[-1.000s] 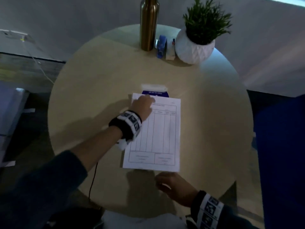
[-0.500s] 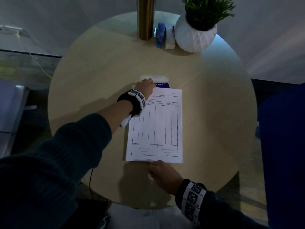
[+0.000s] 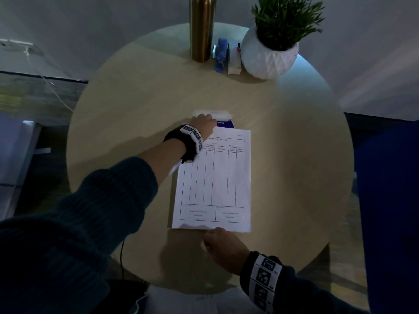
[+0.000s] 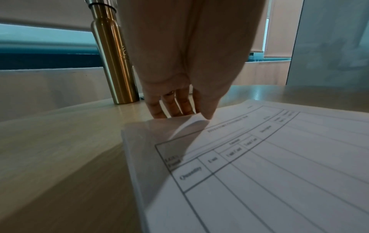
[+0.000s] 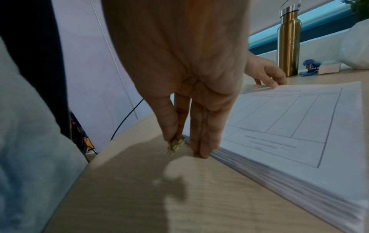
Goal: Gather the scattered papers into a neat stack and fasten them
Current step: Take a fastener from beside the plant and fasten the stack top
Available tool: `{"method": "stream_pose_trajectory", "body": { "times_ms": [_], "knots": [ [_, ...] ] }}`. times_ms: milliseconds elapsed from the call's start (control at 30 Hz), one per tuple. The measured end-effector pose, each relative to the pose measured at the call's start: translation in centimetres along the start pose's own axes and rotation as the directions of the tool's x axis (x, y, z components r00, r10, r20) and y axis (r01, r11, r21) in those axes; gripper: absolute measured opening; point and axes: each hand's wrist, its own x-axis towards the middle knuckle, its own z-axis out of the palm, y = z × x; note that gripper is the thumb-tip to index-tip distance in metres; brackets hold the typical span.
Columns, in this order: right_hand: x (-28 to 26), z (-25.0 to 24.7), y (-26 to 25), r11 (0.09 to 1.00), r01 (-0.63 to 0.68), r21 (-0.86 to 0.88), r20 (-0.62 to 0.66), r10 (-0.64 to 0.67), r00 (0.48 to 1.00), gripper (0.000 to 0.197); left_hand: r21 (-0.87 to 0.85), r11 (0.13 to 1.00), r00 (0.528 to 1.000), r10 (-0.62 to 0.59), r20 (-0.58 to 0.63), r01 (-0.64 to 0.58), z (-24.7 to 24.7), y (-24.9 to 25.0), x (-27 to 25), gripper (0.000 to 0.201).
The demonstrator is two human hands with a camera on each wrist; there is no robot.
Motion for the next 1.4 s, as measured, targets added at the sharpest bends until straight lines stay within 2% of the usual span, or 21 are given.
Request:
{"method": "stream_pose_trajectory", "body": {
  "times_ms": [133, 300, 400, 533, 633, 733, 900, 1067, 1167, 1300, 1400],
  "knots": [
    [0.1, 0.0, -0.1, 1.0, -0.002, -0.007, 0.001, 0.002, 1.0, 0.017, 0.014, 0.999, 0.998, -0.046, 0.043, 0.045, 0.2, 0.6, 0.4, 0.03],
    [0.0, 0.0, 0.1, 0.999, -0.022, -0.023, 0.0, 0.022, 1.0, 0.015, -0.035, 0.999, 1.0, -0.006, -0.017, 0.005, 0.7, 0.0, 0.2, 0.032],
    [0.1, 0.0, 0.3, 0.999, -0.017, -0.03, -0.011, 0.017, 1.0, 0.015, -0.148, 0.989, 1.0, 0.01, -0.012, -0.012, 0.6, -0.7, 0.0, 0.034],
    [0.4, -0.1, 0.4, 1.0, -0.017, -0.012, 0.002, 0.017, 1.0, 0.016, -0.284, 0.959, 0.994, -0.049, -0.1, 0.019, 2.0, -1.6, 0.1, 0.036],
    [0.5, -0.3, 0.8, 1.0, -0.013, 0.009, 0.011, 0.012, 1.0, 0.02, -0.415, 0.909, 0.991, -0.021, -0.134, -0.037, 1.9, -1.8, -0.3, 0.027],
    [0.8, -0.2, 1.4, 0.999, -0.002, 0.037, 0.016, 0.001, 1.0, 0.021, -0.492, 0.865, 0.981, -0.002, -0.193, -0.095, 1.6, -2.2, -0.5, 0.03],
    [1.5, -1.4, 2.3, 0.987, -0.01, 0.163, 0.017, 0.007, 1.0, 0.015, -0.518, 0.85, 0.981, -0.003, -0.194, -0.1, 1.6, -2.4, -0.4, 0.029],
    [2.2, -5.4, 3.1, 0.887, 0.018, 0.462, -0.138, 0.052, 0.989, 0.009, -0.525, 0.844, 0.983, 0.016, -0.185, -0.112, 1.7, -2.7, -0.2, 0.03],
    [3.9, -8.6, 4.6, 0.826, 0.019, 0.563, -0.282, 0.17, 0.944, 0.007, -0.528, 0.842, 0.982, 0.016, -0.19, -0.116, 1.7, -2.8, -0.1, 0.03],
    [7.0, -11.3, 6.8, 0.723, -0.002, 0.691, -0.417, 0.402, 0.815, 0.011, -0.531, 0.835, 0.981, 0.048, -0.187, -0.142, 1.6, -2.8, -0.1, 0.029],
    [9.6, -12.7, 8.0, 0.654, 0.026, 0.756, -0.459, 0.502, 0.733, 0.011, -0.534, 0.82, 0.971, 0.104, -0.215, -0.206, 1.9, -3.0, -0.3, 0.015]
  ]
}}
